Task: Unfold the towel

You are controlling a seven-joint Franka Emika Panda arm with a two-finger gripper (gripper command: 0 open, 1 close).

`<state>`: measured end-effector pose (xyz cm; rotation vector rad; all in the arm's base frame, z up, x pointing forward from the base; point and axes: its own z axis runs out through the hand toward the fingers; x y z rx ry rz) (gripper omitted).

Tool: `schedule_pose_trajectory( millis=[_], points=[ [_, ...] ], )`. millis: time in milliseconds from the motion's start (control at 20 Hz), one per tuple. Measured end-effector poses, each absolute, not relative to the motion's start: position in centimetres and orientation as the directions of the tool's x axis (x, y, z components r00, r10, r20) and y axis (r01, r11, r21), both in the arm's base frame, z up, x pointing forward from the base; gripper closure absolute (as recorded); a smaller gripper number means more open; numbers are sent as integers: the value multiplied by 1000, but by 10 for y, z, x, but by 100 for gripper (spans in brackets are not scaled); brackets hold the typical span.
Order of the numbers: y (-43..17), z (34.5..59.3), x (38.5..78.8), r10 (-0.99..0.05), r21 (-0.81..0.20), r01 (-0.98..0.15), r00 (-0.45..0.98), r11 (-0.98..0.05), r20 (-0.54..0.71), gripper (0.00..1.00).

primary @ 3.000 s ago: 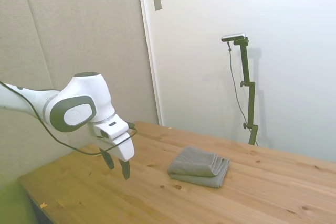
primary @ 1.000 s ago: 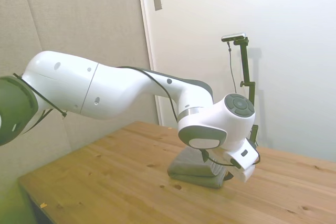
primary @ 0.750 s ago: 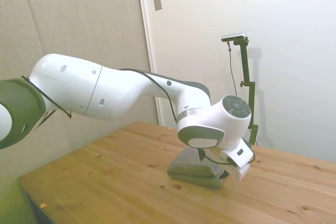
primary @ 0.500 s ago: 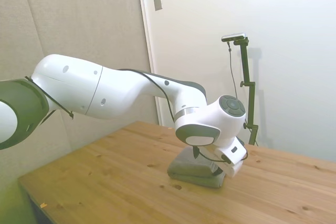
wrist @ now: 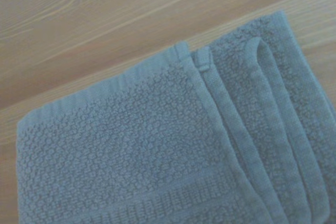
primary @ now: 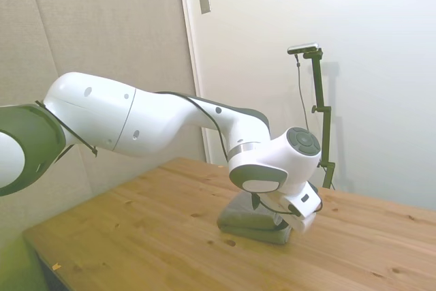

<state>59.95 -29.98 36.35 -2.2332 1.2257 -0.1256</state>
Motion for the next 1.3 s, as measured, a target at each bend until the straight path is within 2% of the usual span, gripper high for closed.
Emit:
schedule_pose_trajectory(
  millis=[900,1050,1300],
  points=[
    [-302,363,597,-795,-531,-745,573,-404,-199,100],
    [-299,376,597,-788,-542,-734,584,-410,-194,100],
    [-275,424,593,-761,-582,-681,630,-444,-156,100]
  ],
)
